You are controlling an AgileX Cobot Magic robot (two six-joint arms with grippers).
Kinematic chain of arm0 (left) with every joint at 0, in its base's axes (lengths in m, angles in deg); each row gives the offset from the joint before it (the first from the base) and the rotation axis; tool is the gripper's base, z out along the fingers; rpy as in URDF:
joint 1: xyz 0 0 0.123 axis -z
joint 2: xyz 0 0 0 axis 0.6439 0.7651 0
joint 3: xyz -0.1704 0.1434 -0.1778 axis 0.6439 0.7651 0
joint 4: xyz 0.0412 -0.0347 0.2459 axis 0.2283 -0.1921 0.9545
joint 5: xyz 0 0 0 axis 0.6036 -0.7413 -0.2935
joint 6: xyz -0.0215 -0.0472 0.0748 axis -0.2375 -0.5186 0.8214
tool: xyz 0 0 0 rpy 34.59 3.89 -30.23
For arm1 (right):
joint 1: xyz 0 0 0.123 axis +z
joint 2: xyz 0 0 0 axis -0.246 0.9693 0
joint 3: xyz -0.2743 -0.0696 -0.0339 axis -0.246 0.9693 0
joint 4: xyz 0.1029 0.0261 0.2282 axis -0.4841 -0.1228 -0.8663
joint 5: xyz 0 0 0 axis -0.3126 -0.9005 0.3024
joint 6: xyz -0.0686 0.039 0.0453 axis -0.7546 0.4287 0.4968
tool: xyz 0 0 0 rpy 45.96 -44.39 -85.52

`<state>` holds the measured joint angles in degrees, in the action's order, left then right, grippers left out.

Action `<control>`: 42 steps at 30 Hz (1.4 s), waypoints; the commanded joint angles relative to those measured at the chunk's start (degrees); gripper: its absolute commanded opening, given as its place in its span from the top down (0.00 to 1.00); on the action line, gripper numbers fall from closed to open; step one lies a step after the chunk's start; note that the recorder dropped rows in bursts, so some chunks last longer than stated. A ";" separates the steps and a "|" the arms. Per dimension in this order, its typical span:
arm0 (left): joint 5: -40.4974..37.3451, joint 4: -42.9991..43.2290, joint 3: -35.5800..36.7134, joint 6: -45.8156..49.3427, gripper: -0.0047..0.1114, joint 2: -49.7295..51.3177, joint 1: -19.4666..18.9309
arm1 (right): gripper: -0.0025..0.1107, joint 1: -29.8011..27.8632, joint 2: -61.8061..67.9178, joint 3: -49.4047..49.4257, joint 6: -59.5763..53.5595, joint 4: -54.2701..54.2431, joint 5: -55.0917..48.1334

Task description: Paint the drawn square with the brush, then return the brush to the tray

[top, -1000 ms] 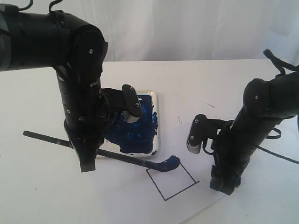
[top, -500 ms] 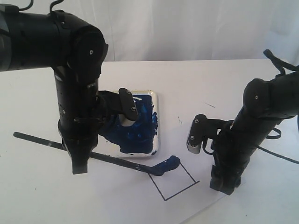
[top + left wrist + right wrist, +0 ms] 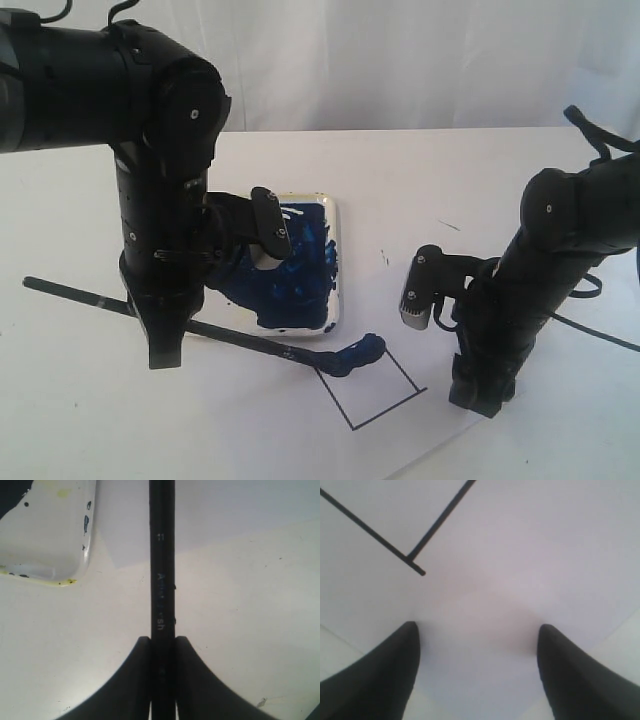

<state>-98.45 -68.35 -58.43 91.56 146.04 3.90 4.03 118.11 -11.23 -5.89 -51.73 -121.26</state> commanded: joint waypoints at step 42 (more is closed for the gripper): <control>6.84 -10.20 -1.64 0.98 0.96 -0.26 0.08 | 0.42 0.04 1.37 0.45 -0.15 -0.45 -0.32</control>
<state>-91.25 -77.13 -60.44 92.87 146.04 3.90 4.03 118.11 -11.23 -5.89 -51.73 -121.26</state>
